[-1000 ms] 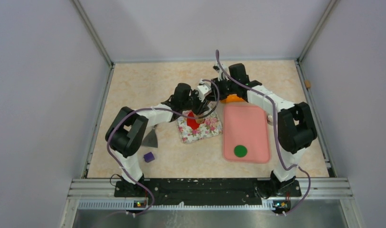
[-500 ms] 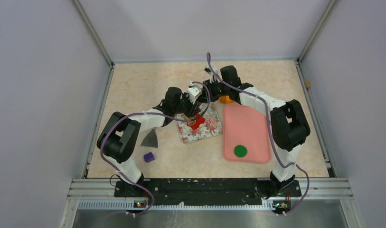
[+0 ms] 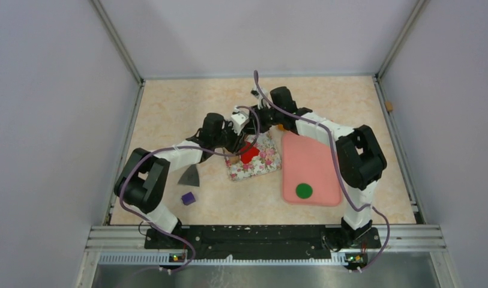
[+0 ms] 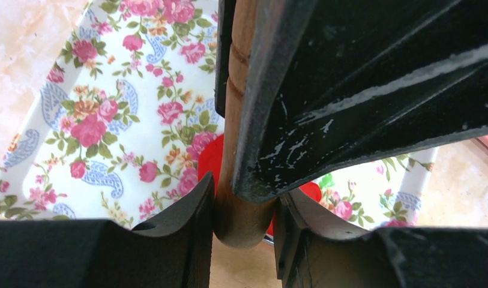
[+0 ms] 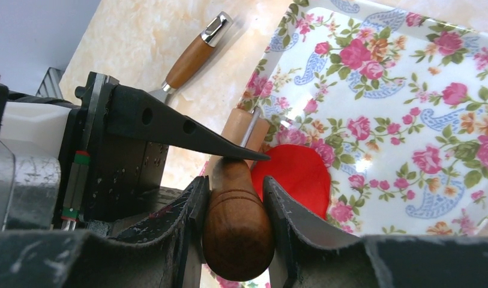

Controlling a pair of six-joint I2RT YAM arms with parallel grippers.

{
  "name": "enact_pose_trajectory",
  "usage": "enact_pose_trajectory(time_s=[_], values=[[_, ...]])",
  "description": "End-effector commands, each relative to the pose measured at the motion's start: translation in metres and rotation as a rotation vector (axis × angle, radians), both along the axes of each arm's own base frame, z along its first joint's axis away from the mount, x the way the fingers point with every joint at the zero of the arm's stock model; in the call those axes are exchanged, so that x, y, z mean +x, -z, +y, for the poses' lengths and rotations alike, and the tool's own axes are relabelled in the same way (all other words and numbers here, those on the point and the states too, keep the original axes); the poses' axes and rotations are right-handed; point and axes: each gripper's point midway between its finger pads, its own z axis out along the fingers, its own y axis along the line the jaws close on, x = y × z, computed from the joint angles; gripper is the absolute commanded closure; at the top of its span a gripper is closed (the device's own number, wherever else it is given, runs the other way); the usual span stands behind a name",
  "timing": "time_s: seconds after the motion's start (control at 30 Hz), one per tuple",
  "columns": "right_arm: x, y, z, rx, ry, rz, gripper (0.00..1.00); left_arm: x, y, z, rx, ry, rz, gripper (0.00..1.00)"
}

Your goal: Roll out the dumpling wrappers from the dough

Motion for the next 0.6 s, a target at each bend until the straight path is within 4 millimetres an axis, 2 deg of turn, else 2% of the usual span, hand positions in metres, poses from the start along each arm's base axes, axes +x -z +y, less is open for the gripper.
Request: enact_pose_trajectory(time_s=[0.0, 0.17, 0.27, 0.37, 0.57], values=[[-0.035, 0.008, 0.010, -0.036, -0.041, 0.162, 1.00, 0.025, -0.029, 0.036, -0.035, -0.235, 0.015, 1.00], [-0.018, -0.073, 0.025, 0.080, -0.071, 0.036, 1.00, 0.037, -0.086, 0.020, -0.114, -0.182, -0.051, 1.00], [-0.021, -0.098, 0.020, 0.109, -0.083, 0.003, 1.00, 0.040, -0.111, 0.009, -0.166, -0.163, -0.064, 1.00], [-0.025, -0.100, 0.004, 0.095, -0.081, -0.020, 1.00, 0.043, -0.114, -0.002, -0.177, -0.149, -0.067, 1.00], [-0.016, -0.071, -0.042, 0.035, -0.007, -0.002, 1.00, 0.053, -0.088, -0.027, -0.180, -0.142, -0.040, 1.00]])
